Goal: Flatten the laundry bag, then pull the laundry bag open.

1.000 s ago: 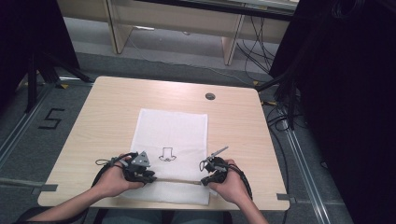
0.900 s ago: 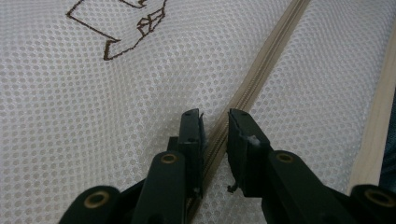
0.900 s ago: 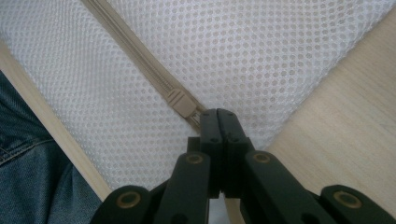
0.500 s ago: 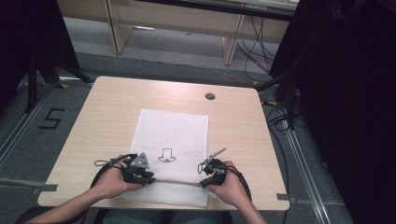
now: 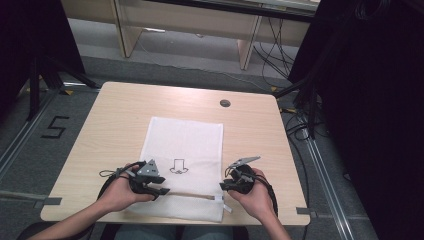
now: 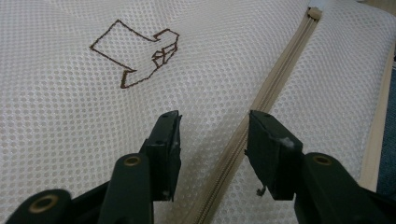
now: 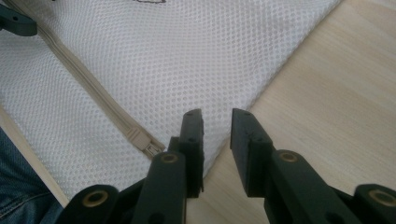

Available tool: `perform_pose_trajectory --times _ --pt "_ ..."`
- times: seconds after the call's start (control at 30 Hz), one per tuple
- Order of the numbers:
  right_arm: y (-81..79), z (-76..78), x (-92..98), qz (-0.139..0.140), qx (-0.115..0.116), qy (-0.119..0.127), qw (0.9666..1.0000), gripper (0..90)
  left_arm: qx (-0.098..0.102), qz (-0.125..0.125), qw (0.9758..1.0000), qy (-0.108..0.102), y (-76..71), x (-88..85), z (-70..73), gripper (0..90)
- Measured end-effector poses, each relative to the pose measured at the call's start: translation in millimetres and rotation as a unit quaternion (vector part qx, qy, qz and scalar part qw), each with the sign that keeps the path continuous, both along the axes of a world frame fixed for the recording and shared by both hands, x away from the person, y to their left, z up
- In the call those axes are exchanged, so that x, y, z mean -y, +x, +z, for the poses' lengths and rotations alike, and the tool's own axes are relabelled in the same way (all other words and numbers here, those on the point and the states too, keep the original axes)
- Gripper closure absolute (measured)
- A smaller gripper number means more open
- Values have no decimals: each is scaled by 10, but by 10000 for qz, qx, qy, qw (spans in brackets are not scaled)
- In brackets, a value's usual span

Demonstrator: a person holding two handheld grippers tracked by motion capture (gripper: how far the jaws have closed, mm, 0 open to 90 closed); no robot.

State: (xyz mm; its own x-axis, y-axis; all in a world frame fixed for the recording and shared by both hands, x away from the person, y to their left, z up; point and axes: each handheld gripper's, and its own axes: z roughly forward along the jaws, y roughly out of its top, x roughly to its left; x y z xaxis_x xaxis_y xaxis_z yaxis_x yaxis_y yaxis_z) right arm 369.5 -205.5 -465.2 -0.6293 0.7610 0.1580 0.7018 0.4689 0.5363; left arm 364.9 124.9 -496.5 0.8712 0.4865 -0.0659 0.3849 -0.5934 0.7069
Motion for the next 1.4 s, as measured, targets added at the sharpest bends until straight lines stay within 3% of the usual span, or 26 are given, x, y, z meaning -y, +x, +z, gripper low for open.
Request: perform_pose_trajectory --times 0.07,0.1,0.13,0.2,0.27,0.3,0.4,0.43,0.53,0.6,0.63,0.67,0.7,0.73,0.8,0.87,0.93,1.0,1.13,1.23,1.4 --pt "3 -6 5 12 13 4 10000 737 25 -3 10000 -54 -1 3 -5 526" --pt "-13 5 -1 -102 -151 -60 9998 731 54 -6 10000 -54 -1 2 -7 510" --pt "-6 -14 8 -87 -64 -68 9999 719 59 -16 9999 -83 1 2 -10 489" --pt "-15 -11 0 -162 -123 -59 9998 709 70 89 9999 -64 -2 1 -10 481" --pt "-8 -19 3 -142 0 -89 9999 697 51 24 10000 -61 12 -7 -13 468" --pt "-18 -19 -3 -188 -49 -66 9998 698 123 -37 9999 15 27 -15 -14 464" --pt "-23 -13 3 -97 -18 -173 9998 730 59 28 10000 -27 20 -5 -31 460" --pt "-25 -11 0 -91 -7 -176 9998 736 17 55 9999 -127 11 3 -37 459" --pt "-43 9 -6 -116 -4 -236 9997 758 91 -19 9999 -108 25 -8 -30 459" --pt "-48 23 -3 -67 -9 -245 9997 774 11 83 9998 -186 15 -4 -30 458" --pt "-57 32 -8 -64 -61 -244 9997 783 20 53 9999 -130 22 -15 -23 457" --pt "-44 23 0 80 27 -277 9996 802 64 12 9999 -102 34 -21 -21 453" --pt "-44 23 0 80 27 -277 9996 802 4 97 9997 -222 28 -10 -32 453" --pt "-53 20 -12 41 -41 -299 9995 824 -41 111 9998 -172 37 -20 -32 436" --pt "-53 22 -11 94 -8 -329 9994 834 -105 228 9993 -291 34 -9 -36 430" --pt "-76 42 -18 13 -142 -319 9994 866 -70 231 9993 -281 44 -14 -34 432" --pt "-76 44 -11 43 -70 -352 9993 900 -40 242 9992 -318 36 -9 -33 438" --pt "-91 76 -34 -57 -273 -412 9988 900 61 157 9995 -281 32 -21 -21 458" --pt "-92 79 -76 30 -312 -304 9990 900 39 160 9992 -360 -3 -22 -13 481" --pt "-116 78 -157 -85 -657 -223 9976 900 62 90 9993 -366 -32 -16 -1 492" --pt "-111 49 -222 -68 -856 -322 9958 900 61 24 9991 -415 -27 16 9 502"
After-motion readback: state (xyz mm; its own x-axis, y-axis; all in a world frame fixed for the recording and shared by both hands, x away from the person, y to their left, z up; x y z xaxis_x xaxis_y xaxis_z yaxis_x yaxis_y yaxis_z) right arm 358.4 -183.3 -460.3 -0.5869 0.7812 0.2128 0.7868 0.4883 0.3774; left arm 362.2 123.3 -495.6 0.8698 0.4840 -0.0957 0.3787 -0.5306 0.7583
